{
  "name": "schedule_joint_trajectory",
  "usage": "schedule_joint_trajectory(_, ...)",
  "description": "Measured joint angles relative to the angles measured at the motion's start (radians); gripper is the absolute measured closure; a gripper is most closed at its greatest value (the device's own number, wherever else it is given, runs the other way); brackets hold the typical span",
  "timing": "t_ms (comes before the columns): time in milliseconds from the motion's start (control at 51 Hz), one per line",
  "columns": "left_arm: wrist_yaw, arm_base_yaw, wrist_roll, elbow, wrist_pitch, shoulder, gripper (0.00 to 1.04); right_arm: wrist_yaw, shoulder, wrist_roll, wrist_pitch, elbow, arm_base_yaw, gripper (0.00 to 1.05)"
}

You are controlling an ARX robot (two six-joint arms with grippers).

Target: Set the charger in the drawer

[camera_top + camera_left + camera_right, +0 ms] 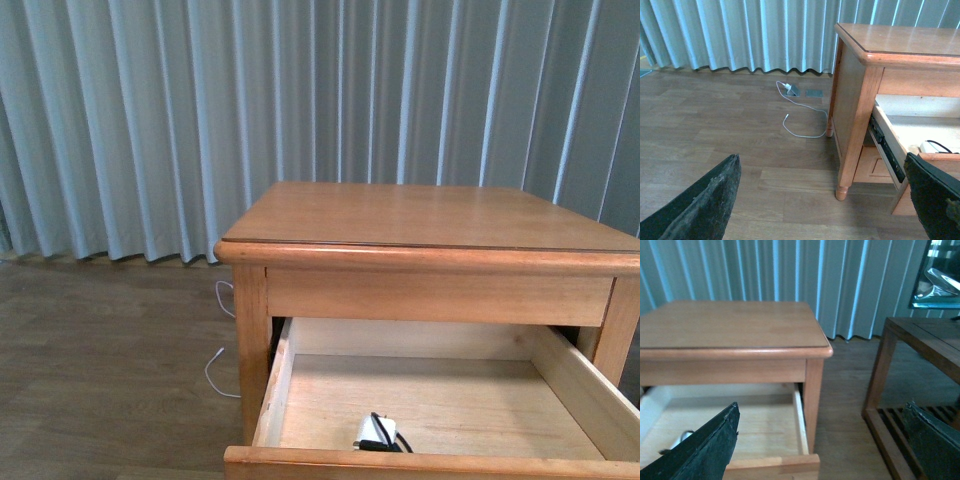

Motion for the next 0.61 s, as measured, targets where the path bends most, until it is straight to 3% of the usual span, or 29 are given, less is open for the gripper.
schedule_joint_trajectory(235, 0.0, 0.0, 0.0, 0.0, 0.0, 0.0, 0.06, -0.047, 0.226, -0.013, -0.173, 0.077, 0.025, 0.08)
schedule_joint_trajectory(608, 0.0, 0.0, 0.0, 0.0, 0.0, 0.0, 0.06, -0.097, 0.592, 0.06, -0.215, 0.156, 0.094, 0.08)
